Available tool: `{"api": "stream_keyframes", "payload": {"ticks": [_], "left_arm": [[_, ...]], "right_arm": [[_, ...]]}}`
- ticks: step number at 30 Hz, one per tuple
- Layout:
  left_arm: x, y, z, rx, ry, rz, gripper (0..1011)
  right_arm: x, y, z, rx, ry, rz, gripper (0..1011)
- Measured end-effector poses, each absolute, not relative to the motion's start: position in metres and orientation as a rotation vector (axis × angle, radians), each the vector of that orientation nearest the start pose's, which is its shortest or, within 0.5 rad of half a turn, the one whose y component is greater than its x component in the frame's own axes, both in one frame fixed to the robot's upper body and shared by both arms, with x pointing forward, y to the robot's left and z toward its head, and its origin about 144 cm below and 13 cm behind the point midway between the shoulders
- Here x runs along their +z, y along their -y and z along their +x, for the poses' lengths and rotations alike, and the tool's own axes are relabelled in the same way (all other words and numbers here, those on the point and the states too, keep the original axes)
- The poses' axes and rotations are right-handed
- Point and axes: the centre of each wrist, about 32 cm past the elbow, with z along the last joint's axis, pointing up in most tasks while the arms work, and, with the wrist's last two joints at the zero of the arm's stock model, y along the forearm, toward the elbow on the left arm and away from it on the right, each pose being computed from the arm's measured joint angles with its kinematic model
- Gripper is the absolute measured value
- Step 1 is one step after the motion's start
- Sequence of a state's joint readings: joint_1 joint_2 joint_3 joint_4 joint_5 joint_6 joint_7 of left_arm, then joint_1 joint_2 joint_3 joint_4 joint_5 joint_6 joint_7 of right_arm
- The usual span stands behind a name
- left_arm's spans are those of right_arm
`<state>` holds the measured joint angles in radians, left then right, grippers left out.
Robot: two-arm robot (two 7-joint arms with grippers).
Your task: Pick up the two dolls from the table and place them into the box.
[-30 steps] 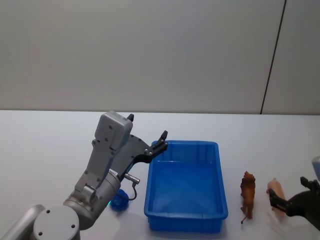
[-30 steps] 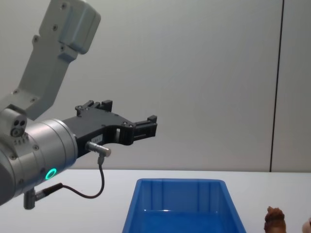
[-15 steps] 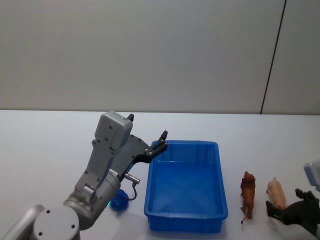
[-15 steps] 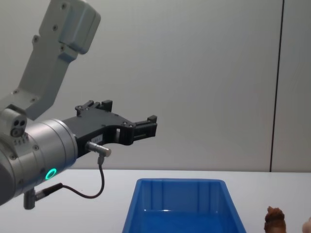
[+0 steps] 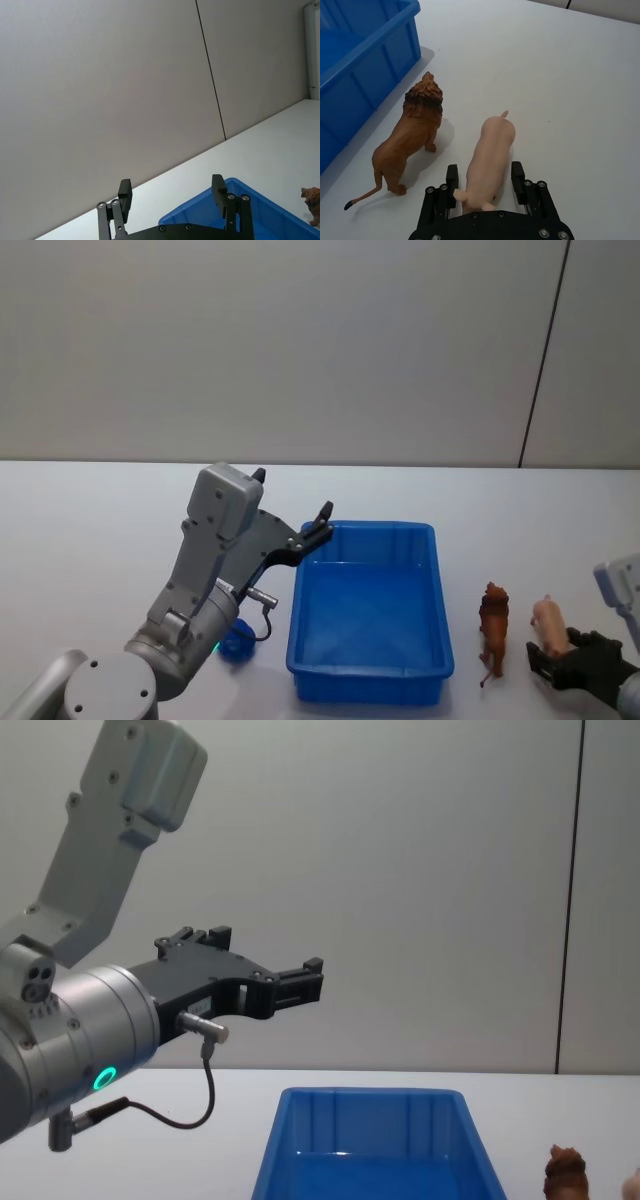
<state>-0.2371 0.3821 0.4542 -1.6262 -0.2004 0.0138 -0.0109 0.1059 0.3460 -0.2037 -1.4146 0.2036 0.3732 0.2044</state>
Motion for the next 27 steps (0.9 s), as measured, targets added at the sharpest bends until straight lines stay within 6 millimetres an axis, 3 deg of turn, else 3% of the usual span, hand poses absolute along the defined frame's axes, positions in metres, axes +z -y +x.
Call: {"api": "stream_keyframes", "payload": {"ticks": [10,27], "left_arm": [[1.204,-0.198,0.492,1.124,0.268,0.061,1003],[1.204,-0.198,0.492,1.124,0.268,0.061,1004]], "right_arm": [[1.122,0.284,0.487,-1.224,-0.252,-0.450,374],[1.142,0.279,0.495,-1.237,-0.095,-0.341,369]]}}
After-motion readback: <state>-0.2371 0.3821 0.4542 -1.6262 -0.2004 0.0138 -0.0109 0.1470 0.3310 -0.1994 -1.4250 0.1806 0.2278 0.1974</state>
